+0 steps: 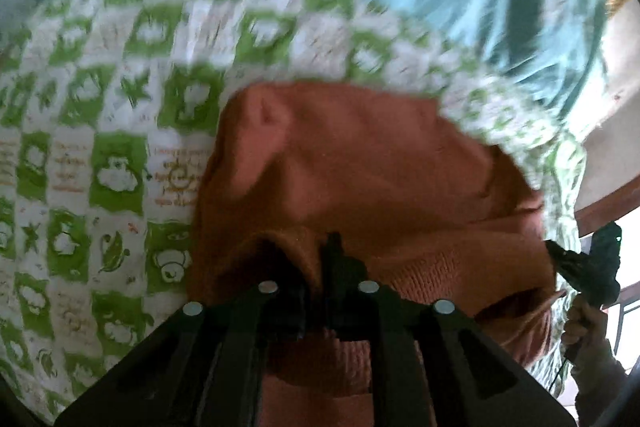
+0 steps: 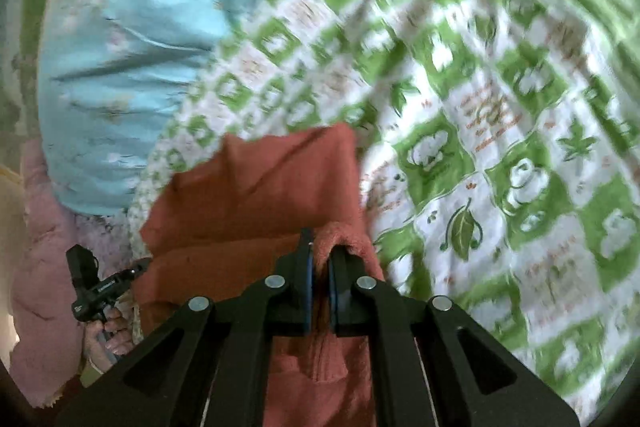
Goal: Fold small clothes
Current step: 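Grasp the hem with the left tool while the right tool lifts it, then lift the hem with both tools and fold it over toward the collar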
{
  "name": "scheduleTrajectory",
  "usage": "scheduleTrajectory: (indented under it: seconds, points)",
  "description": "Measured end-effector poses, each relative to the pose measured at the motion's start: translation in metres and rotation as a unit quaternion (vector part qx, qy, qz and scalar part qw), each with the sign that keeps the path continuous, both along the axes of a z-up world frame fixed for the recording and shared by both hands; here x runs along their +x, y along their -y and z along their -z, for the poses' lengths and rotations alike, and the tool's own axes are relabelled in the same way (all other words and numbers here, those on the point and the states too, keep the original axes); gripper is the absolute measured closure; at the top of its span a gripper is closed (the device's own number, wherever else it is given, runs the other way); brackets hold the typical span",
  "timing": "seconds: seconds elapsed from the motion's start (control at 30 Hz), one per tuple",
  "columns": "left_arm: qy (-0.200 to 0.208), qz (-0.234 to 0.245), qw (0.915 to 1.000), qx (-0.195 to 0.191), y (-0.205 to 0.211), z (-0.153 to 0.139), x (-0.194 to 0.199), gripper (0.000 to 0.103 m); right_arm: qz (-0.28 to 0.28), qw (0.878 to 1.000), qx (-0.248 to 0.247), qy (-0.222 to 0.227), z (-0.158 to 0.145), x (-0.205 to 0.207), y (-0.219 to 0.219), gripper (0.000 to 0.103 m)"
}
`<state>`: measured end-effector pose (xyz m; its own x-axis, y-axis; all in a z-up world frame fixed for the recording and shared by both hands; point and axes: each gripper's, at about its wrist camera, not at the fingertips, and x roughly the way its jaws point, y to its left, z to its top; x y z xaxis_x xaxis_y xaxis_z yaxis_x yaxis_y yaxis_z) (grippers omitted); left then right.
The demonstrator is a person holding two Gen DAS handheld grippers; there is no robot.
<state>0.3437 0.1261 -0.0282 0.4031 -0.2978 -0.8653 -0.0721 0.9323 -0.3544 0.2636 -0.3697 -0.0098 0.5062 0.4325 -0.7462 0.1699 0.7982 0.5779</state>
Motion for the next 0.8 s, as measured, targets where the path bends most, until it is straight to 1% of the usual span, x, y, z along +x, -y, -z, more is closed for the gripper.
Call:
scheduleTrajectory:
  seconds: [0.07,0.1,0.13,0.17,0.2,0.23,0.27,0.33,0.37,0.43,0.47,0.5,0.53,0.6,0.67,0.7,0.73,0.77,0.8]
  points:
    - [0.001,0.007,1.0000,-0.005,-0.003,0.000,-0.003,0.090,0.005,1.000,0.014,-0.012,0.007,0.004,0.004,0.095]
    - [0.006,0.010,0.9999,0.000,-0.004,-0.004,-0.007,0.084,0.008,1.000,0.024,-0.010,0.006,0.002,0.007,0.094]
    - [0.013,0.014,0.9998,0.010,-0.006,-0.011,-0.015,0.072,0.008,1.000,0.026,-0.006,0.003,-0.001,0.008,0.093]
    - [0.021,0.018,0.9993,0.023,-0.008,-0.018,-0.025,0.067,0.007,1.000,0.024,0.000,-0.002,-0.005,0.009,0.092]
    - [0.027,0.024,0.9989,0.029,-0.009,-0.025,-0.036,0.064,0.005,1.000,0.019,0.006,-0.008,-0.010,0.009,0.089]
    - [0.032,0.033,0.9985,0.031,-0.009,-0.031,-0.048,0.064,0.006,1.000,0.005,0.014,-0.016,-0.017,0.010,0.083]
    - [0.035,0.041,0.9981,0.027,-0.008,-0.037,-0.059,0.064,0.007,1.000,-0.006,0.021,-0.023,-0.023,0.011,0.080]
    - [0.033,0.064,0.9972,0.021,0.002,-0.043,-0.083,0.064,-0.003,0.999,-0.010,0.040,-0.037,-0.037,0.006,0.080]
    - [0.028,0.081,0.9962,0.017,0.012,-0.043,-0.094,0.064,-0.019,0.999,-0.007,0.049,-0.043,-0.044,-0.001,0.080]
    - [0.014,0.107,0.9941,0.001,0.031,-0.035,-0.108,0.063,-0.071,0.995,0.002,0.065,-0.051,-0.057,-0.023,0.080]
    - [0.004,0.121,0.9927,-0.007,0.041,-0.028,-0.111,0.063,-0.117,0.991,0.009,0.066,-0.051,-0.063,-0.041,0.080]
    - [-0.004,0.134,0.9909,-0.011,0.054,-0.021,-0.114,0.063,-0.150,0.987,0.007,0.058,-0.047,-0.067,-0.055,0.080]
    - [-0.012,0.145,0.9893,-0.009,0.065,-0.013,-0.113,0.063,-0.199,0.979,-0.006,0.037,-0.038,-0.070,-0.077,0.080]
    - [-0.028,0.166,0.9856,0.016,0.083,0.006,-0.107,0.063,-0.260,0.965,-0.037,0.011,-0.022,-0.072,-0.104,0.080]
    - [-0.029,0.174,0.9837,0.033,0.090,0.013,-0.092,0.064,-0.309,0.948,-0.071,-0.019,-0.001,-0.064,-0.123,0.080]
    - [-0.025,0.173,0.9839,0.034,0.091,0.012,-0.083,0.064,-0.316,0.944,-0.089,-0.023,0.004,-0.057,-0.125,0.080]
    - [-0.021,0.170,0.9844,0.039,0.088,0.010,-0.074,0.067,-0.317,0.943,-0.104,-0.019,0.006,-0.048,-0.124,0.082]
    - [-0.017,0.160,0.9853,0.056,0.083,0.007,-0.060,0.070,-0.309,0.945,-0.110,-0.010,0.004,-0.037,-0.118,0.082]
    - [-0.016,0.150,0.9863,0.067,0.075,0.007,-0.047,0.075,-0.280,0.952,-0.124,0.006,-0.001,-0.019,-0.106,0.082]
